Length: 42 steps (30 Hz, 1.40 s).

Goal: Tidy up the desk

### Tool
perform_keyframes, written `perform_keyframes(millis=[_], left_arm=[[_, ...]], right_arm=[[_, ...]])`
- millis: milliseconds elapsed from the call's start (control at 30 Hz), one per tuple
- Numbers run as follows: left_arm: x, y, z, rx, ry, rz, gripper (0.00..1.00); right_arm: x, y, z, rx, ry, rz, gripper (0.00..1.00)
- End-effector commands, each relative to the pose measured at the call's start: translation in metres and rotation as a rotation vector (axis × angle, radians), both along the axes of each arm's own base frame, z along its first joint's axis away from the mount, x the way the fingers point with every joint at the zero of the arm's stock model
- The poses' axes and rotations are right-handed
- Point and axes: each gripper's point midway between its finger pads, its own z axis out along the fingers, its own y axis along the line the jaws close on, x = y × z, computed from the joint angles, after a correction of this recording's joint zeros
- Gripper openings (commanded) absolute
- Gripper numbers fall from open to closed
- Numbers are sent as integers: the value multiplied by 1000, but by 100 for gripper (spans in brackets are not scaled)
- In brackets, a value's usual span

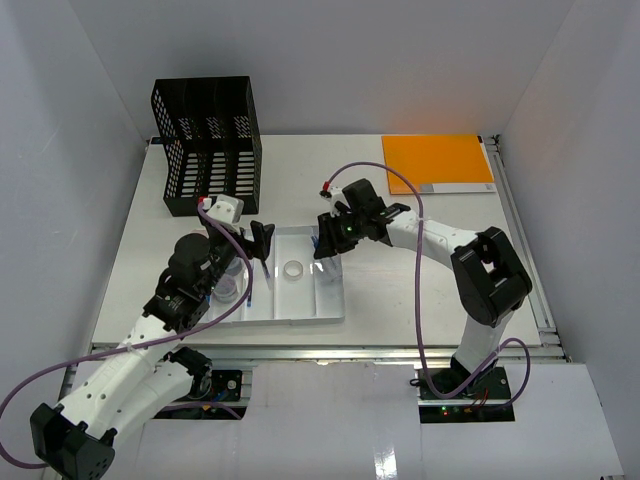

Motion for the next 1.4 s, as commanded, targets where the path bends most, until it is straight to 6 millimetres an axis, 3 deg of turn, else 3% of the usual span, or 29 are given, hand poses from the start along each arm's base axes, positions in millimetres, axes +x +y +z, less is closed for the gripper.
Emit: perform_keyframes(millis=[0, 100, 200, 400, 600, 700, 767, 867, 967, 1067, 1133, 1267, 1367], left_arm=[[2, 4, 3, 4, -19, 17, 98], [2, 5, 4, 3, -22, 17, 98], [1, 6, 5, 1, -27, 20, 98], [0, 6, 7, -3, -33, 18, 98], [-1, 4, 6, -5, -32, 8, 98], [-1, 2, 4, -11, -28, -3, 98], [-2, 0, 5, -18, -26, -14, 98], [-6, -8, 5, -25, -21, -59, 98], [-9, -15, 5, -27, -16, -102, 98], [-10, -17, 3, -26, -7, -117, 98], [-13, -22, 3, -26, -3, -152, 98], [-16, -23, 2, -22, 0, -161, 98], [-18, -20, -1, -12, 5, -156, 98]], right_arm=[[17, 0, 2, 10, -40, -73, 28], [18, -3, -2, -8, -58, -72, 35], [19, -3, 4, -2, -84, -54, 53], [21, -8, 11, -15, -149, -34, 63], [26, -23, 50, -35, -326, 73, 77], [42, -51, 78, -72, -485, 131, 93], [54, -79, 92, -81, -515, 71, 90], [67, -138, 110, -5, -492, -44, 90], [65, -178, 120, 44, -486, -119, 90], [59, -216, 113, 41, -507, -183, 90], [49, -228, 100, 29, -497, -207, 90], [39, -266, 92, -46, -550, -337, 90], [37, -287, 107, -25, -625, -499, 90]])
